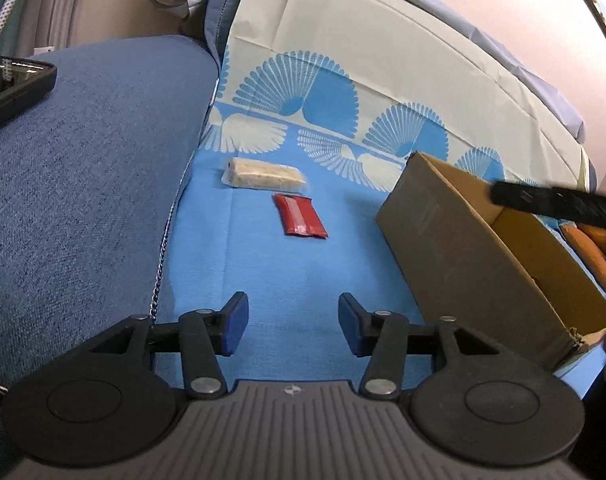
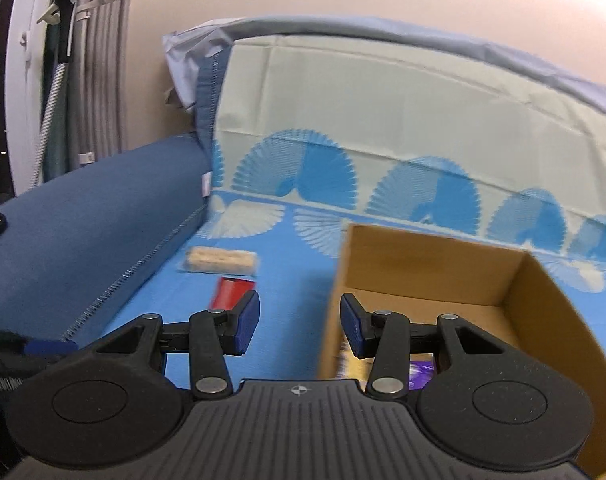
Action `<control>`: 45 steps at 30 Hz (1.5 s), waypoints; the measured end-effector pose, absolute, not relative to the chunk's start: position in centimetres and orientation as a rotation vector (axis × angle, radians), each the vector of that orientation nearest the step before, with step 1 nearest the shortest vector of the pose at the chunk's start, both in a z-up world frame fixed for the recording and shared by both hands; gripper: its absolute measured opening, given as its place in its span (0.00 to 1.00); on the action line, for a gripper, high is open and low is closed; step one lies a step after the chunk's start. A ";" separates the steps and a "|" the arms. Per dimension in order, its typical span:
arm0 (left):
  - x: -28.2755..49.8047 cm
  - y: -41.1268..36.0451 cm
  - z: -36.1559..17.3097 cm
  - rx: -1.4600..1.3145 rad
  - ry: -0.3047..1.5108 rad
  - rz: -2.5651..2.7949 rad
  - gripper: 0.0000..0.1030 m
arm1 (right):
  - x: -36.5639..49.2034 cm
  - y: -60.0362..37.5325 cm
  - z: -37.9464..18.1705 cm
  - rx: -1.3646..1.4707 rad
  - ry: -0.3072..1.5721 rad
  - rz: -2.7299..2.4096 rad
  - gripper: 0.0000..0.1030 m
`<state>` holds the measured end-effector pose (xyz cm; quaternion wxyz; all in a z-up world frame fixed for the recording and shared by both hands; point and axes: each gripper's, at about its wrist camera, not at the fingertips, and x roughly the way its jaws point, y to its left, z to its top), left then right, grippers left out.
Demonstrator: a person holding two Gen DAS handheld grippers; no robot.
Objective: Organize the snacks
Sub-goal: 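Return both tools to the bed and grasp the red wafer pack with the right gripper, then grasp the clear-wrapped pastry bar with the left gripper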
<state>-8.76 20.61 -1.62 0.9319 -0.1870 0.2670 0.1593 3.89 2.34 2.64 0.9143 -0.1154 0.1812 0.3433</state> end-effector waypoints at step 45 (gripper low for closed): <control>-8.6 20.2 -1.1 -0.362 0.568 0.337 0.60 | 3.1 5.2 -3.5 -0.224 0.810 0.794 0.50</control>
